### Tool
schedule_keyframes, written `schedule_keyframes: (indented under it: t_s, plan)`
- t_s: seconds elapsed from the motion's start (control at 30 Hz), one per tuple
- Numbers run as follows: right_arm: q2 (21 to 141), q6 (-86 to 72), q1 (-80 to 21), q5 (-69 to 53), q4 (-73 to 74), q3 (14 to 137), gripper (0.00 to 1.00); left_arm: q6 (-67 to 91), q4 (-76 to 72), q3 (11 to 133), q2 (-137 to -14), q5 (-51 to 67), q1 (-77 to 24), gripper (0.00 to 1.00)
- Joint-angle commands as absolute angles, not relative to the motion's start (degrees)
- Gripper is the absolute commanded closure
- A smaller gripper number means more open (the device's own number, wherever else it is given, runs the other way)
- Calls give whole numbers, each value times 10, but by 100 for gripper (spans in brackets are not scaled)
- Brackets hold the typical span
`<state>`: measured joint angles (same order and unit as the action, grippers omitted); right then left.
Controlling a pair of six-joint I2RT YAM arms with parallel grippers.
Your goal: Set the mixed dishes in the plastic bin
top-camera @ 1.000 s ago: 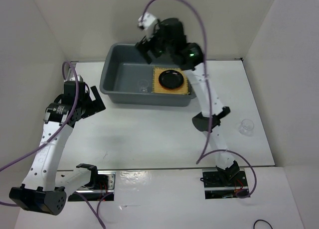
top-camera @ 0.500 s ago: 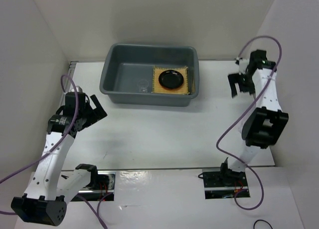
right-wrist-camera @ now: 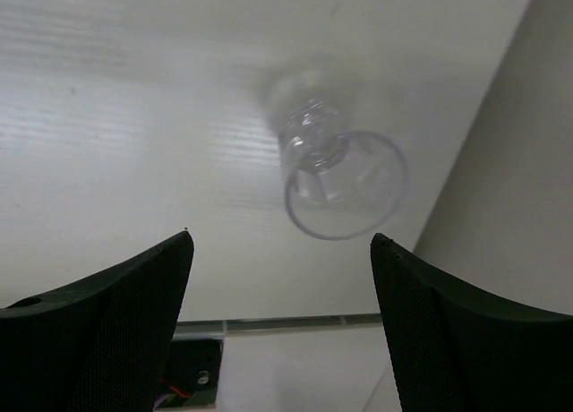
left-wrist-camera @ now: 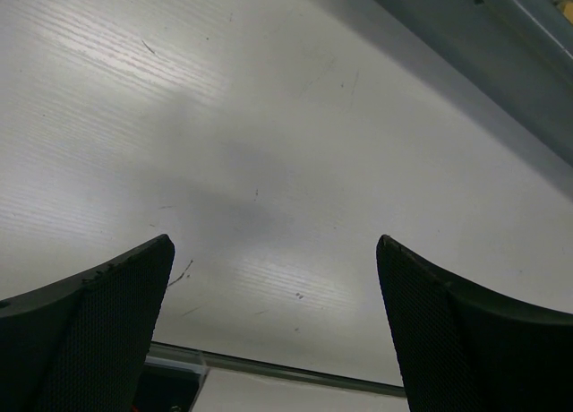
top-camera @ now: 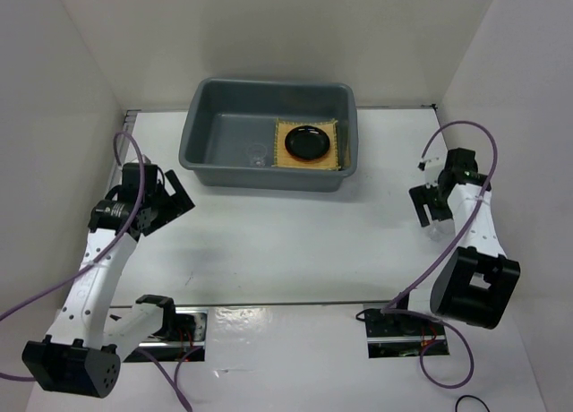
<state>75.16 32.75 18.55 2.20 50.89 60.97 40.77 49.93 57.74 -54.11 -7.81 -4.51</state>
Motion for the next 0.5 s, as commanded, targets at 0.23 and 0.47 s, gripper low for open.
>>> schedule_keyframes:
  t_s: [0.23,0.47]
  plan:
    - [769,341,194,19,413,514,17,396,491,583,-552,-66,-41,0]
    - [820,352,206,19,387,509,30,401,491,583,-534,-66,-41,0]
